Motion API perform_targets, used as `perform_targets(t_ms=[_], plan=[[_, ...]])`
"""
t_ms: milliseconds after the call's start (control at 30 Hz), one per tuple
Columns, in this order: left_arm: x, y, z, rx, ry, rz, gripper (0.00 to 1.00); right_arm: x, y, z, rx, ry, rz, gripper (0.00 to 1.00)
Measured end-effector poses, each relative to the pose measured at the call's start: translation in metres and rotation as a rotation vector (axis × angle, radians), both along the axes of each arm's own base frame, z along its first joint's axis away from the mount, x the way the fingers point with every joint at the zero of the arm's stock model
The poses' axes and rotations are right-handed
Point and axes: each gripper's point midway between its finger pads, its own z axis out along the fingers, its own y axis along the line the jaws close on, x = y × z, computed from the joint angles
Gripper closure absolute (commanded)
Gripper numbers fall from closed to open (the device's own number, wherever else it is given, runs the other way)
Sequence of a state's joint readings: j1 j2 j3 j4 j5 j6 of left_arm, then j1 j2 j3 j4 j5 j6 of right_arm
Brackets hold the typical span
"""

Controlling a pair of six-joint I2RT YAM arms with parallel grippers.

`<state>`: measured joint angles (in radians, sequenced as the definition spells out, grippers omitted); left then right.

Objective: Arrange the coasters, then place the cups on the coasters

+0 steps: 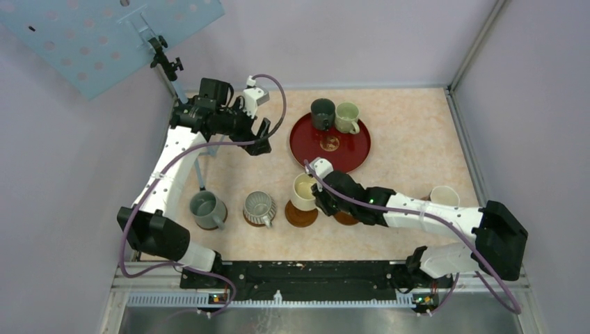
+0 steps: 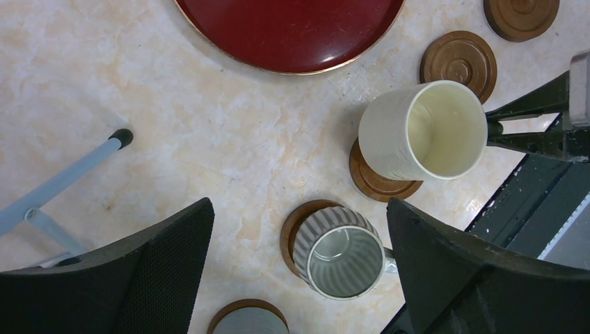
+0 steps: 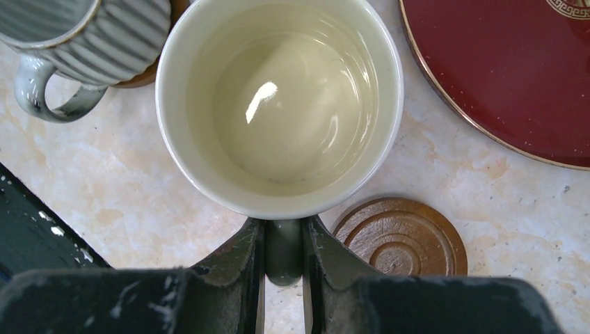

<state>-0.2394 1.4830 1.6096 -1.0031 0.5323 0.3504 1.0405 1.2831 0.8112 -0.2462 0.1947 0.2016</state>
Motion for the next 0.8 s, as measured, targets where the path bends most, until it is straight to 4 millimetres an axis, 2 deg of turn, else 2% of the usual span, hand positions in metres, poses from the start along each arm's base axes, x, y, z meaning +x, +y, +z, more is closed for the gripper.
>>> perform_targets(t_ms=[233,433,633,800], plan=[[0.003,0.006,-0.001,0.008,-0.001,0.019,0.01,-0.006,0.009,0.003,0.02,-0.026,-0.04,1.0],[0.004,0.008,-0.001,0.008,-0.001,0.027,0.01,-0.022,0.017,-0.009,-0.013,-0.018,-0.047,1.0],[0.003,0.01,-0.004,0.01,0.007,0.032,0.01,-0.019,0.016,-0.014,-0.022,-0.024,-0.087,1.0],[0.002,0.014,-0.011,0.013,0.028,0.043,0.01,-0.02,0.016,-0.027,-0.046,-0.005,-0.105,1.0]])
